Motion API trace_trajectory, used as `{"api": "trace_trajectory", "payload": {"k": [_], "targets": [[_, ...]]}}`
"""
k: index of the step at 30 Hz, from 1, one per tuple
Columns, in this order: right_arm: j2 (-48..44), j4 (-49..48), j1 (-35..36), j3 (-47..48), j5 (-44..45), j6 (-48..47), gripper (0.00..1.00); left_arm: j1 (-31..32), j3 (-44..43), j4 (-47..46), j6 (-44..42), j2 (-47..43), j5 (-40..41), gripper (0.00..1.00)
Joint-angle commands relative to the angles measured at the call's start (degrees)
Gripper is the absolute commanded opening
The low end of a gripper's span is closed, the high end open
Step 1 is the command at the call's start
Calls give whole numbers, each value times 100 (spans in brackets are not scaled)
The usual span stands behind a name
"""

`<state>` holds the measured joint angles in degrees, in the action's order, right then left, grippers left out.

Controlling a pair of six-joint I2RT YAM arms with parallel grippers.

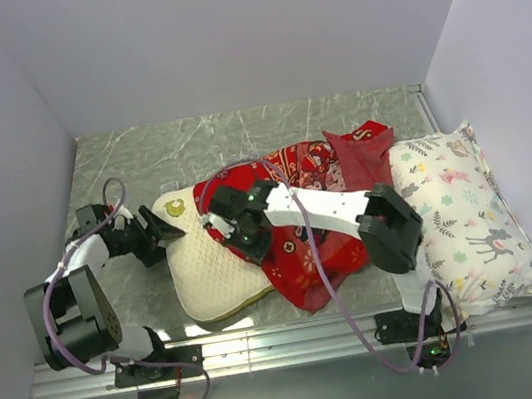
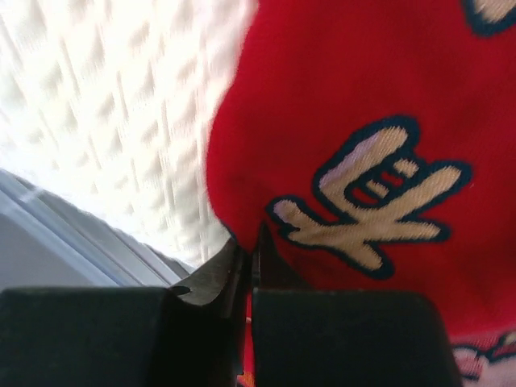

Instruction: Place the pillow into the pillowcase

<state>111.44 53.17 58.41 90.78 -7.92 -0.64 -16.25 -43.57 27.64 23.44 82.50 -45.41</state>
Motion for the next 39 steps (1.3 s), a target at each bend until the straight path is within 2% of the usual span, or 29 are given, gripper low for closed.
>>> {"api": "trace_trajectory", "payload": {"k": [1,2,4,5,6,7,8,9,10,12,15,18,19,20,21,22,23,24,25,26,27,29,34,35,36,38,39], "targets": [[483,-61,-478,1138,-552,56,0,139,584,-562,449,-348,-810,76],[736,-43,-602,1448,-579,56,0,175,700,-984,712,-314,-986,61],[1001,53,-874,2420,-929,38,0,315,946,-1810,1652,46,-1189,42],[1038,1,-910,2540,-1052,-23,0,507,991,-2946,1977,204,-1207,27],[986,-130,-919,2610,-1532,-84,0,578,1069,-3531,2763,510,-1233,22],[950,-114,-937,2811,-2137,-302,0,675,1096,-4251,3189,643,-1216,17],[837,-157,-937,2883,-2648,-331,0,728,1105,-4867,3593,758,-1077,9],[749,-253,-911,2910,-3114,-322,0,772,1097,-6039,4346,959,-997,5],[678,-367,-876,2945,-4041,-227,0,842,1070,-6495,4658,1048,-918,2],[616,-613,-657,3137,-4741,-138,0,1018,983,-7434,5325,1241,-672,1],[704,-912,-419,3481,-5420,29,0,1220,903,-7896,5732,1374,-400,0],[914,-853,-523,3341,-5027,-110,0,1203,929,-7713,5532,1366,-355,1],[967,-747,-585,3184,-4861,-242,0,1160,938,-7303,5392,1339,-381,1],[985,-659,-664,3061,-4328,-269,5,1081,930,-7081,5225,1295,-451,19],[942,-415,-778,2807,-3992,-357,12,1019,816,-6801,4658,1217,-782,33],[889,-221,-831,2665,-3684,-618,29,897,667,-5736,4139,1120,-890,42],[619,-149,-901,2446,-3377,-604,38,809,431,-4690,3385,997,-865,54],[399,-244,-989,2174,-2895,-595,48,712,-15,-3993,1872,726,-769,59],[135,-367,-1190,1537,-2751,-560,69,520,-229,-3472,1205,628,-698,66],[-424,-656,-1279,1226,-2584,-568,83,405,-422,-2423,615,566,-706,67],[-700,-772,-1349,961,-2296,-603,94,290,-633,-2030,-418,513,-724,68],[-1410,-912,-1411,442,-1908,-857,96,-8,-1213,-1003,-1233,530,-689,71],[-2695,-1036,-1289,-761,-1327,-1603,98,-185,-2392,1108,-4903,619,-626,72],[-3124,-1063,-1175,-1051,-1187,-1736,98,-185,-2436,1660,-5702,549,-740,93],[-3320,-1106,-905,-1358,-1003,-1868,98,-185,-2332,2057,-7033,287,-811,94],[-3767,-1351,-508,-2386,-294,-2088,98,-159,-2069,2859,-8078,-74,-794,97],[-3857,-1466,-193,-2929,-123,-2124,98,-124,-1746,3053,-8936,-424,-725,98]]}}
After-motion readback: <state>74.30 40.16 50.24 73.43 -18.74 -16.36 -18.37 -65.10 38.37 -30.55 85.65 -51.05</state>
